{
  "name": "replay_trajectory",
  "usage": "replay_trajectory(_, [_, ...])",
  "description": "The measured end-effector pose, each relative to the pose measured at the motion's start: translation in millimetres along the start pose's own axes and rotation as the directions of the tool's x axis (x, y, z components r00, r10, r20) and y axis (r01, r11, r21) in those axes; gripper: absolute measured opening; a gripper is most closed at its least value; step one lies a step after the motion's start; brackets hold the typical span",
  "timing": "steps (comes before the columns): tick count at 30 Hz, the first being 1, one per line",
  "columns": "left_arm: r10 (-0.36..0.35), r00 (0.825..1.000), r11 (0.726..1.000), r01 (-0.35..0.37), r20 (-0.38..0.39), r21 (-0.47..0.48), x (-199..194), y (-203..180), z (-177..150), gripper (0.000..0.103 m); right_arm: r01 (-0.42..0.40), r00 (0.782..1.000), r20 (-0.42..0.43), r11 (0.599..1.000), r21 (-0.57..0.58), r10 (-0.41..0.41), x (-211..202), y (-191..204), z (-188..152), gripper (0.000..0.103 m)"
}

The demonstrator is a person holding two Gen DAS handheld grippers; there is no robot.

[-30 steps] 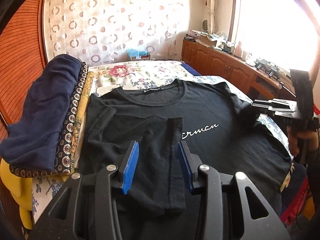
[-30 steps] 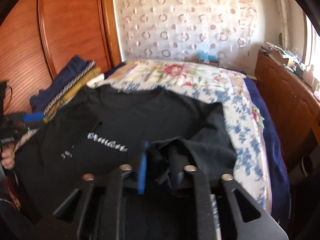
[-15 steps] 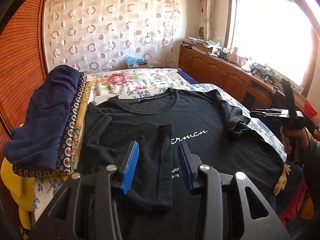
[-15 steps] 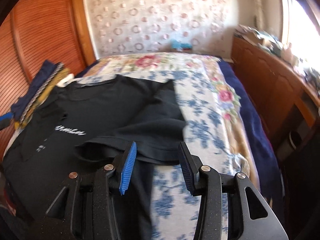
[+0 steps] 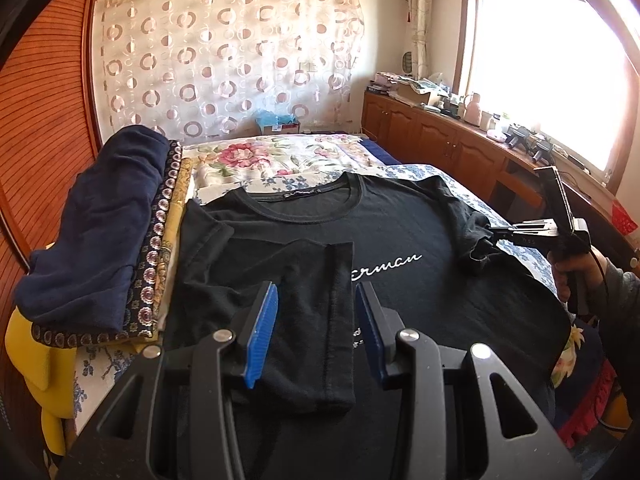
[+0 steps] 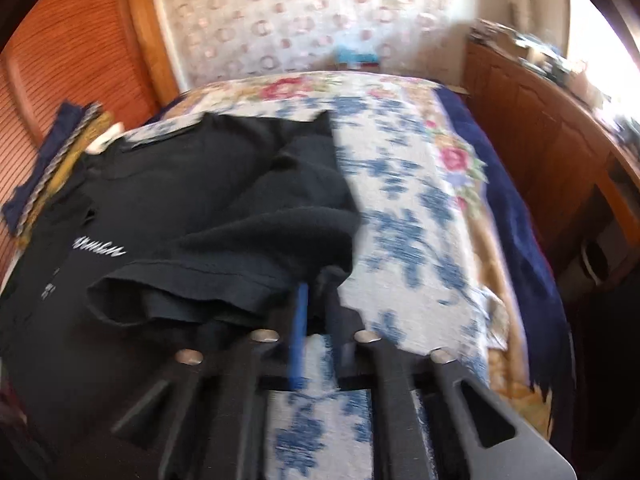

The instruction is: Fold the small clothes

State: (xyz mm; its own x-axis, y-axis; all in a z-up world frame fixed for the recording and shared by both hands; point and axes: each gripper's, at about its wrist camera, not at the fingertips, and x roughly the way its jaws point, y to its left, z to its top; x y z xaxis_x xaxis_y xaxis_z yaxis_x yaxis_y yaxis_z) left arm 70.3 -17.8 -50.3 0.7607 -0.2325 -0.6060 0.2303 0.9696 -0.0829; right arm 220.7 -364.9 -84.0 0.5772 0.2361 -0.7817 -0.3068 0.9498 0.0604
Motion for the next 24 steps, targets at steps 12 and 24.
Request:
replay_trajectory(12, [0.012,1.0,0.999,-0.012,-0.005,-0.032,1,9,-4,0.039,-0.122,0.986,0.079,0.964,-0.234,0.144,-4,107,91,0.007])
replay_trajectory(24, [0.035,0.999,0.996,-0.034,0.004,-0.077,2,27,-6,0.039,-0.08,0.995,0.044,0.975,-0.207,0.091,-7,95,53,0.039])
